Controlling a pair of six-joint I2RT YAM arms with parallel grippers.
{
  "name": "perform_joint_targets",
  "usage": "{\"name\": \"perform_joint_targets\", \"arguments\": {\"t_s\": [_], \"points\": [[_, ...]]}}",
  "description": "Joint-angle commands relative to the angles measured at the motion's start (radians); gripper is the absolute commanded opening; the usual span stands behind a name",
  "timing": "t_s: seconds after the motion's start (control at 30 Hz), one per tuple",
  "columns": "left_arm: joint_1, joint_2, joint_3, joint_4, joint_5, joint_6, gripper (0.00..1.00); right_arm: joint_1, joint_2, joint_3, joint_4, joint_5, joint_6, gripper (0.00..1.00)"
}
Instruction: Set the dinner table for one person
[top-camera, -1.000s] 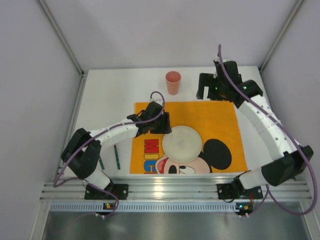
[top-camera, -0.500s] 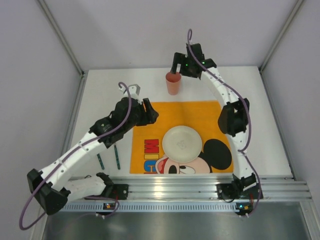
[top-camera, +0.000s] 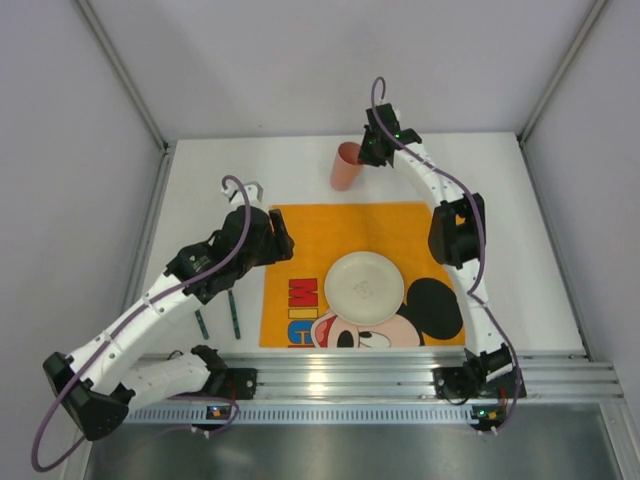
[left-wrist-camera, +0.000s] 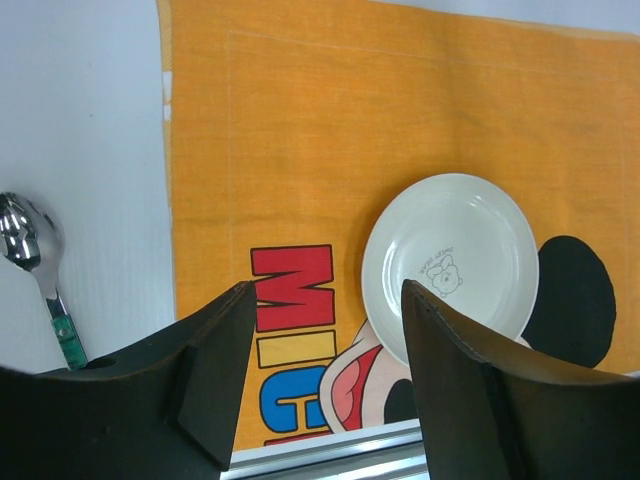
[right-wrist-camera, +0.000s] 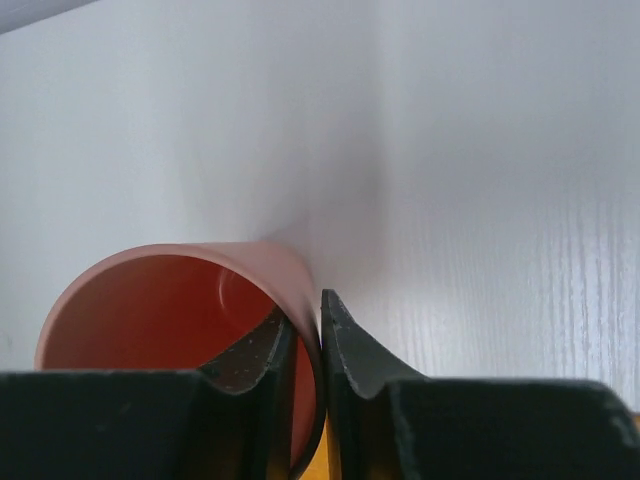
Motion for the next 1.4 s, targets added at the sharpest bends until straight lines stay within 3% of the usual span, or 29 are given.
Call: {"name": "perform_joint_targets", "arguments": {"t_s": [0.0,0.07,0.23,0.37,0.47,0.67,1.03,1.23,1.33,1.37], "points": [[0.003,0.020,0.035,-0.020,-0.022,0.012,0.65,-0.018,-0.110,-0.005,0.063,0.053,-0.021,0.11],[0.003,0.037,0.041,-0.012,-0.019,0.022,0.66,-0.058,-0.213,-0.065,0.085,0.067,-0.020,0.03],[0.010,0.060,0.062,-0.047,-0.074,0.039,0.69,-0.186,-0.471,-0.253,0.082,0.097,-0.050,0.01],[0.029,0.059,-0.007,-0.093,-0.090,0.018,0.70,-0.243,-0.722,-0.537,0.028,0.194,-0.098,0.00],[0.035,0.019,-0.100,-0.076,-0.049,-0.022,0.70,-0.254,-0.819,-0.731,0.004,0.224,-0.129,0.00],[0.038,-0.075,-0.203,-0.064,-0.010,-0.073,0.70,-0.259,-0.875,-0.951,-0.058,0.255,-0.119,0.00],[0.038,-0.222,-0.231,-0.176,-0.039,-0.137,0.70,-0.260,-0.804,-1.039,0.043,0.270,-0.087,0.00],[0.038,-0.267,-0.235,-0.194,-0.054,-0.172,0.70,-0.260,-0.861,-1.134,0.097,0.280,-0.046,0.00],[0.038,-0.247,-0.240,-0.220,-0.077,-0.218,0.70,-0.260,-0.907,-1.189,0.126,0.246,-0.058,0.29],[0.039,-0.236,-0.240,-0.230,-0.084,-0.237,0.70,-0.260,-0.920,-1.199,0.129,0.234,-0.072,0.56]]}}
